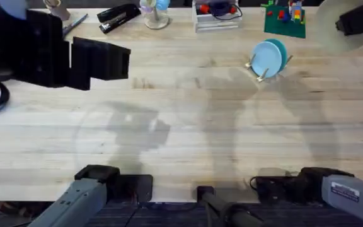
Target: Pick up the plates from the table one by one and place each into a slot on the dish rack.
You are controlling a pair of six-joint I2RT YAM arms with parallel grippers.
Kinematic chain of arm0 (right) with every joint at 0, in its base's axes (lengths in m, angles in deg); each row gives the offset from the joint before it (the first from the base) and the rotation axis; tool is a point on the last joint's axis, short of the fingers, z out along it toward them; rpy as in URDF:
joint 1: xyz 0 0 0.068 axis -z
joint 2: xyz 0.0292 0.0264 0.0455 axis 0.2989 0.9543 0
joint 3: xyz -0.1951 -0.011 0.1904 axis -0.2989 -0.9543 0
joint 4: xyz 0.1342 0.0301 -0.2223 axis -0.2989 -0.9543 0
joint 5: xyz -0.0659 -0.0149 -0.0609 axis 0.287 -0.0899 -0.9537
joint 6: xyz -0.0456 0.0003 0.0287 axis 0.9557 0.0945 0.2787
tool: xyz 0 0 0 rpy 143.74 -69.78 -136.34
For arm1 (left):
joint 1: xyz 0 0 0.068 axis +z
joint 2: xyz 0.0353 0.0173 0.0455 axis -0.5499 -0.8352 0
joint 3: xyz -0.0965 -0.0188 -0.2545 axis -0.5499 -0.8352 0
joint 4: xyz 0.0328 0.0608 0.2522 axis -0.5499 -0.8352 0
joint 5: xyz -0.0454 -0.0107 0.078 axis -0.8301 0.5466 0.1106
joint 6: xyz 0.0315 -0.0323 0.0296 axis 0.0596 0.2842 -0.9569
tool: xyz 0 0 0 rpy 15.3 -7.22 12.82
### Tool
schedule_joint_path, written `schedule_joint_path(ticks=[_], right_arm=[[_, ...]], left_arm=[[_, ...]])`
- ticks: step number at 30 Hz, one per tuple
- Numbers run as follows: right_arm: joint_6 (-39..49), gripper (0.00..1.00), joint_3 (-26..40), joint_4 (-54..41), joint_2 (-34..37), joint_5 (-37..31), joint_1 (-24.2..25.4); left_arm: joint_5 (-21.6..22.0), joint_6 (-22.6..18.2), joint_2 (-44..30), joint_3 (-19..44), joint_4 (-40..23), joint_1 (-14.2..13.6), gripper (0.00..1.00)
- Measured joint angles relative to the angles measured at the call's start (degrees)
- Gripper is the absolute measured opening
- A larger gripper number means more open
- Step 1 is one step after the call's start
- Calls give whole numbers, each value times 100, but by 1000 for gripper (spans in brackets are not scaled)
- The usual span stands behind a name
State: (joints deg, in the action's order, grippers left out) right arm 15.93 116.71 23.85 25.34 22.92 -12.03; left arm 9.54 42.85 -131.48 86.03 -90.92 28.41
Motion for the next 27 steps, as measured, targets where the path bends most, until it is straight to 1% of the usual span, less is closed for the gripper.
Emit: schedule_joint_path(ticks=[4, 7, 19, 27], right_arm=[[0, 33, 0, 39, 193, 257, 327], [0, 33, 0, 50, 252, 338, 454], [413, 32, 0, 454, 281, 457, 468], [450, 31, 2, 520, 654, 457, 468]], left_arm=[[0, -2, 0, 0, 2, 0, 994], [0, -2, 0, 0, 4, 0, 995], [0, -2, 0, 0, 4, 0, 994], [0, 0, 0, 0, 4, 0, 994]])
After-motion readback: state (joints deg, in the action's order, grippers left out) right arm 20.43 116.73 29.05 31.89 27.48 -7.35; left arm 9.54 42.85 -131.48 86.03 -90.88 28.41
